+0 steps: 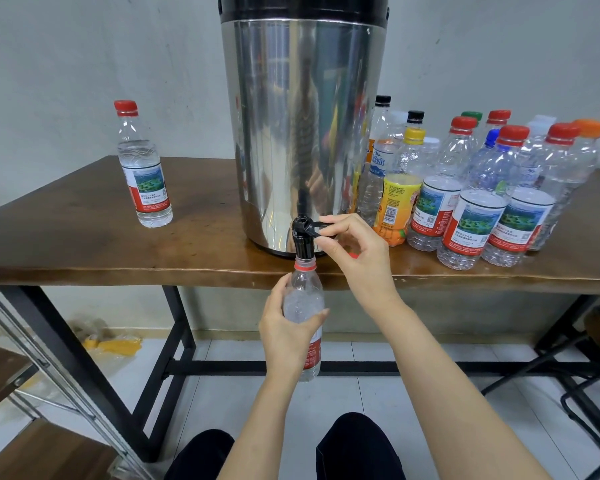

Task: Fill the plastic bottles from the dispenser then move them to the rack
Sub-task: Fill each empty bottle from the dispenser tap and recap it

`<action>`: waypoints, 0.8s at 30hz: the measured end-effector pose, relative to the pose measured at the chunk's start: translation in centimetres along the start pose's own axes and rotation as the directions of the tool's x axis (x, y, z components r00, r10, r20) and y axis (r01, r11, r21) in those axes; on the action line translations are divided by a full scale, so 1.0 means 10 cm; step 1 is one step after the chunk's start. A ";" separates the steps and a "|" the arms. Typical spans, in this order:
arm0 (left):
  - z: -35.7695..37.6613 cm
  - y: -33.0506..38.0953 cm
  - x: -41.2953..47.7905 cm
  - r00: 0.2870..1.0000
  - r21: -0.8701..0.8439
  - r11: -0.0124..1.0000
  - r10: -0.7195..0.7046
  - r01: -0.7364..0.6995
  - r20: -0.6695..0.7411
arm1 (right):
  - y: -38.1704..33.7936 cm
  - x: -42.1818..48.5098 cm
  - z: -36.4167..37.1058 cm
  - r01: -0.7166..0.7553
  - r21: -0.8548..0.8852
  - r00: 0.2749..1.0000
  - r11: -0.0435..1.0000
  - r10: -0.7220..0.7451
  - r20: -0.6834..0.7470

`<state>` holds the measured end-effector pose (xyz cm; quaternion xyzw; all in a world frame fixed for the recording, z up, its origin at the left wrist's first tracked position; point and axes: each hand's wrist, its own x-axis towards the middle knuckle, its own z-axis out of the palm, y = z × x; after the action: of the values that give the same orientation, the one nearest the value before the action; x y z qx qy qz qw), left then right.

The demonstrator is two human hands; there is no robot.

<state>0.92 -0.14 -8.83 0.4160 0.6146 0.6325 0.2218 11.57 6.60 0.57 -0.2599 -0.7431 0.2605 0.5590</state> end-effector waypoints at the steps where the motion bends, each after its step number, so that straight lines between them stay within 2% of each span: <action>1: -0.01 0.00 0.01 1.000 0.003 1.000 0.006 -0.006 -0.002 | 0.01 0.01 -0.02 0.011 -0.023 1.000 1.000 -0.011 0.016; 6: -0.02 -0.03 0.03 1.000 0.020 1.000 0.020 -0.020 0.004 | 0.00 0.04 -0.14 0.110 -0.201 0.990 0.973 -0.088 0.112; 11: -0.02 -0.05 0.04 1.000 0.001 1.000 0.024 -0.024 0.008 | -0.03 0.09 -0.18 0.227 -0.375 0.970 0.899 -0.176 0.165; 17: 0.00 -0.06 0.05 1.000 -0.030 0.999 0.023 -0.023 0.018 | -0.08 0.10 -0.18 0.336 -0.438 0.941 0.834 -0.274 0.201; 22: 0.01 -0.07 0.06 0.999 -0.022 0.999 0.030 -0.029 0.020 | -0.17 0.17 -0.16 0.467 -0.523 0.884 0.713 -0.399 0.245; 24: 0.00 -0.07 0.07 0.999 -0.022 0.999 0.031 -0.030 0.022 | -0.25 0.28 -0.07 0.480 -0.526 0.877 0.702 -0.405 0.260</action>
<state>0.39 0.50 -9.33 0.4299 0.5986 0.6378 0.2237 11.38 6.78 4.35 -0.2129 -0.8599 -0.1028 0.4523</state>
